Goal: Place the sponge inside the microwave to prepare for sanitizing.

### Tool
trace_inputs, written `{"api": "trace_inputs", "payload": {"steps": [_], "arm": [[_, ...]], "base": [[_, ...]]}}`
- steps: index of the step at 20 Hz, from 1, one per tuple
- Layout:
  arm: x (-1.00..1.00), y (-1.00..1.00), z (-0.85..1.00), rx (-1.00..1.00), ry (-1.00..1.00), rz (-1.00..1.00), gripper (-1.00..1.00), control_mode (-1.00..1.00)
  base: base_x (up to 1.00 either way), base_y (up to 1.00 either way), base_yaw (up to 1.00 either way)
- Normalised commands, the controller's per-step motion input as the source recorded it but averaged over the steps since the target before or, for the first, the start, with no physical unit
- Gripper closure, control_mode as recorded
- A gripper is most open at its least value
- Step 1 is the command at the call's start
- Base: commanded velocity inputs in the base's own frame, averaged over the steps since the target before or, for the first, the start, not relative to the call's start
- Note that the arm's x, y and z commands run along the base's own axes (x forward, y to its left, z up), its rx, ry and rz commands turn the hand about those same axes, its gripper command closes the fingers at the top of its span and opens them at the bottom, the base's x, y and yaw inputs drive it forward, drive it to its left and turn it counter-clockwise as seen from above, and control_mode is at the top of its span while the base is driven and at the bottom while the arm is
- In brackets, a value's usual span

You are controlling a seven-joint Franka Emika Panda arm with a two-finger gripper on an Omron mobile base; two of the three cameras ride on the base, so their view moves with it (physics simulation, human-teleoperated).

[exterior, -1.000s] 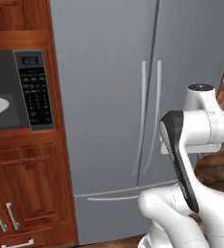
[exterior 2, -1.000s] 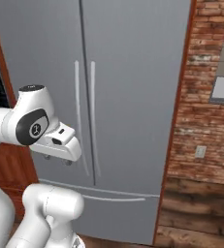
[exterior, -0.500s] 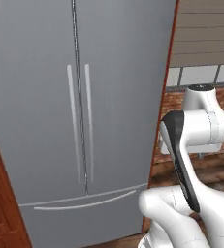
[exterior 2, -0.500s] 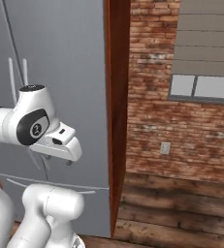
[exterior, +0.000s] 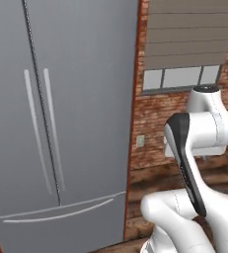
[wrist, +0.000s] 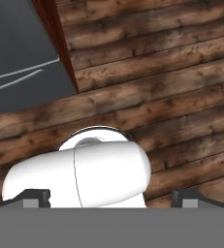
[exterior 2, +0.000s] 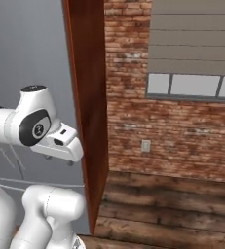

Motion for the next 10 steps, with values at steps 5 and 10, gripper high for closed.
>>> {"api": "trace_inputs", "payload": {"steps": [5, 10], "arm": [[0.0, 0.0, 0.0, 0.0, 0.0, 0.0, -1.0, 1.0], [0.0, 0.0, 0.0, 0.0, 0.0, 0.0, -1.0, 1.0]], "base": [[0.0, 0.0, -0.43], [0.2, -0.02, -0.77]]}}
